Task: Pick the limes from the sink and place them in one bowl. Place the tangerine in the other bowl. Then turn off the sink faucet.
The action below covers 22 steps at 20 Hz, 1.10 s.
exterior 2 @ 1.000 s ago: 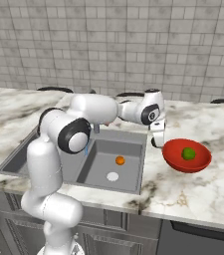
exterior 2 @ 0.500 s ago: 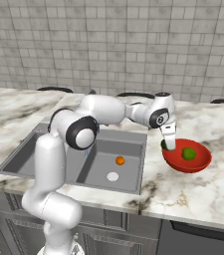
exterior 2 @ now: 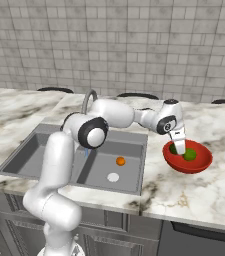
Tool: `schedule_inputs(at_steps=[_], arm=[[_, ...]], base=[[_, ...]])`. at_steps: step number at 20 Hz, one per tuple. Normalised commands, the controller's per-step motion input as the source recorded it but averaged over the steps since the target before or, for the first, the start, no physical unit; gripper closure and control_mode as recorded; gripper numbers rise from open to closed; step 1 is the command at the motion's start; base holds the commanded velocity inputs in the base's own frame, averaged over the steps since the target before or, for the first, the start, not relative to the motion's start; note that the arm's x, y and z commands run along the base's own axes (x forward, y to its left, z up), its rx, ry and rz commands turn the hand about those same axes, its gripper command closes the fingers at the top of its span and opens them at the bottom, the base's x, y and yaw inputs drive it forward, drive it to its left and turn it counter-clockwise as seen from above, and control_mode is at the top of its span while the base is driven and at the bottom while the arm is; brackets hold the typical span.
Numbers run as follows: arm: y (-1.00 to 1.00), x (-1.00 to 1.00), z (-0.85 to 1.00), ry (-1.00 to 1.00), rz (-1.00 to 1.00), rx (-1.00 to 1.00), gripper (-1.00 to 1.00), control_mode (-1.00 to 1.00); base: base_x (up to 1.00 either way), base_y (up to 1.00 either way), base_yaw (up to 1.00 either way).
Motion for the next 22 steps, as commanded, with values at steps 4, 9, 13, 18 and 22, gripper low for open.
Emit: schedule_inputs(at_steps=[4,9,13,18,22], arm=[[-0.13,0.44,-0.14,0.0,0.01,0.0,-1.0,-1.0],[0.0,0.48,-0.16,0.0,0.0,0.0,-1.0,-1.0],[-0.03,0.35,-0.12,0.0,0.0,0.0,-1.0,-1.0],[-0.17,-0.08,0.0,-0.03,0.0,0.0,-1.0,-1.0],[0.31,-0.5,0.0,-0.07,0.01,-0.02,-1.0,-1.0]], base=[[0.0,0.0,0.0],[0.0,0.0,0.0],[0.0,0.0,0.0],[0.0,0.0,0.0],[0.0,0.0,0.0]])
